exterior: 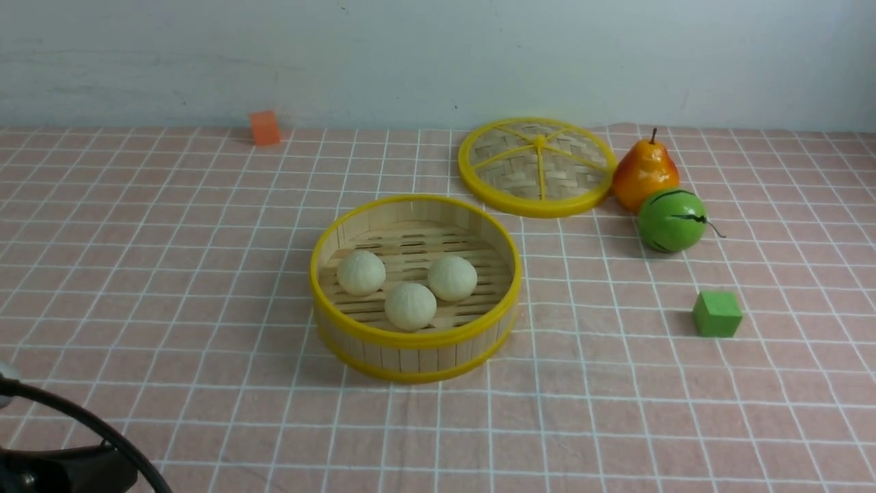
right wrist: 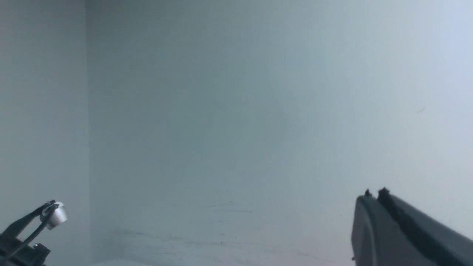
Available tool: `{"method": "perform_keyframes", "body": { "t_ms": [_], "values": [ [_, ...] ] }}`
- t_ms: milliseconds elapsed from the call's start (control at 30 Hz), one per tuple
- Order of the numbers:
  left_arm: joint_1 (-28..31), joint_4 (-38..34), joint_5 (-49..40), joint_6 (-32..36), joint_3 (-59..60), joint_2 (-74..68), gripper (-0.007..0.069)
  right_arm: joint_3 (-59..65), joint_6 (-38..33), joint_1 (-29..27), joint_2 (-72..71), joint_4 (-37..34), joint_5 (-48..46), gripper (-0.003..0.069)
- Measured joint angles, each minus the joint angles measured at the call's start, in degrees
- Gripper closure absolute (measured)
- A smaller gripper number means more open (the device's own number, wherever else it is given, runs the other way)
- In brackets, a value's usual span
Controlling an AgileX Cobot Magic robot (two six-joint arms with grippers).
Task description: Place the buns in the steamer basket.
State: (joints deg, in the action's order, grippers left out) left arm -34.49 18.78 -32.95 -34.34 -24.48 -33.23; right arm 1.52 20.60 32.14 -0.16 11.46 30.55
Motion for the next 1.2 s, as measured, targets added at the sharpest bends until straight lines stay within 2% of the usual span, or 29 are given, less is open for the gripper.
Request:
{"method": "perform_keyframes", "body": {
  "t_ms": [67, 167, 333, 367, 433, 600, 1200],
  "values": [
    [0.0, 0.0, -0.1, 0.0, 0.0, 0.0, 0.0504, 0.0, -0.8, 0.0, -0.1, 0.1, -1.2, 0.0656],
    [0.0, 0.0, -0.1, 0.0, 0.0, 0.0, 0.0501, 0.0, -6.3, -1.4, -0.1, -3.8, -9.4, 0.0658],
    [0.0, 0.0, -0.1, 0.0, 0.0, 0.0, 0.0496, 0.0, -18.5, -12.6, -0.1, -15.1, -27.3, 0.0661],
    [0.0, 0.0, -0.1, 0.0, 0.0, 0.0, 0.0496, 0.0, -19.1, -13.2, -0.2, -15.2, -28.0, 0.0661],
    [0.0, 0.0, -0.1, 0.0, 0.0, 0.0, 0.0494, 0.0, -20.9, -20.5, -0.4, -16.3, -37.6, 0.0661],
    [0.0, 0.0, -0.1, 0.0, 0.0, 0.0, 0.0487, -0.1, -20.6, -27.0, -0.4, -17.8, -50.1, 0.0661],
    [0.0, -0.7, -0.1, 0.0, 0.0, 0.1, 0.0468, -0.7, -20.6, -27.9, -0.4, -18.2, -53.0, 0.0655]
  ]
}}
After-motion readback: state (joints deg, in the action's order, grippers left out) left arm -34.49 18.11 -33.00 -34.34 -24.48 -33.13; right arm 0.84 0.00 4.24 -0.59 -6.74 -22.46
